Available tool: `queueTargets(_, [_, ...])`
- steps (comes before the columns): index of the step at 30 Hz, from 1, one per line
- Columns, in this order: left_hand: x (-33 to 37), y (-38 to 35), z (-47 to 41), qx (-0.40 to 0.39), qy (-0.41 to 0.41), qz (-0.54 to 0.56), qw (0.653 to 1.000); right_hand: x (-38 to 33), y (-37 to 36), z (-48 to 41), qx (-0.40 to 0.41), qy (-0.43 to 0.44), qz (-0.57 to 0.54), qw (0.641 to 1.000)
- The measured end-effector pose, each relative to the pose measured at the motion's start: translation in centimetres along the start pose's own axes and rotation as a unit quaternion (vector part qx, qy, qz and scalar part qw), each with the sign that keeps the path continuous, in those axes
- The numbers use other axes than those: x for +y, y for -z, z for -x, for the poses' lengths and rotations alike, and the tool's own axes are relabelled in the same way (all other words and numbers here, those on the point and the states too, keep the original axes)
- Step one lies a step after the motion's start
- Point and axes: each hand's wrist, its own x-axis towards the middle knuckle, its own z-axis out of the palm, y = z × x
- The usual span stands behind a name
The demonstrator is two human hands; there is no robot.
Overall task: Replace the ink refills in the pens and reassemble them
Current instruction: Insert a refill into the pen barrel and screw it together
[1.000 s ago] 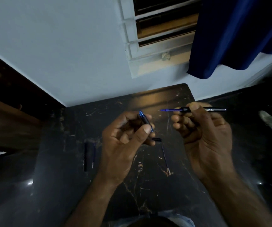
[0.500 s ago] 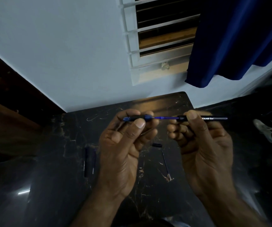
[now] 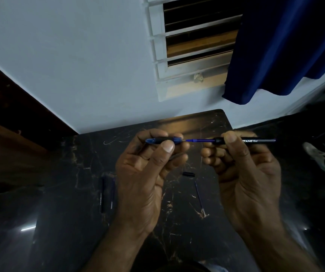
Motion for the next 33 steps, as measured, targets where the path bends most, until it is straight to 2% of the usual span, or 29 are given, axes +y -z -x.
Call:
queueTargets(13, [-0.3, 0.4, -1.2, 0.005, 0.002, -0.024, 1.0, 0.5, -0.2, -0.9, -0.021, 0.046, 0.048, 0.998])
queueTargets(18, [-0.6, 0.0, -1.4, 0.01, 0.002, -0.032, 0.999, 1.0, -0.9, -0.8, -0.056, 0.067, 0.059, 0.995])
queueTargets(26, [-0.4, 0.3, -1.7, -0.004, -0.003, -0.084, 0.996, 1.6, -1.3, -0.7, -0.064, 0.158, 0.201, 0.965])
queueTargets(30, [-0.2, 0.9, -2.0, 0.017, 0.016, -0.079, 0.997, 1.1, -1.6, -0.7, -0.101, 0.113, 0.154, 0.976])
queueTargets(33, [0.4, 1.1, -2.1, -0.025, 0.006, -0.067, 0.997, 0.7, -2.1, -0.8, -0.114, 0.072, 0.117, 0.984])
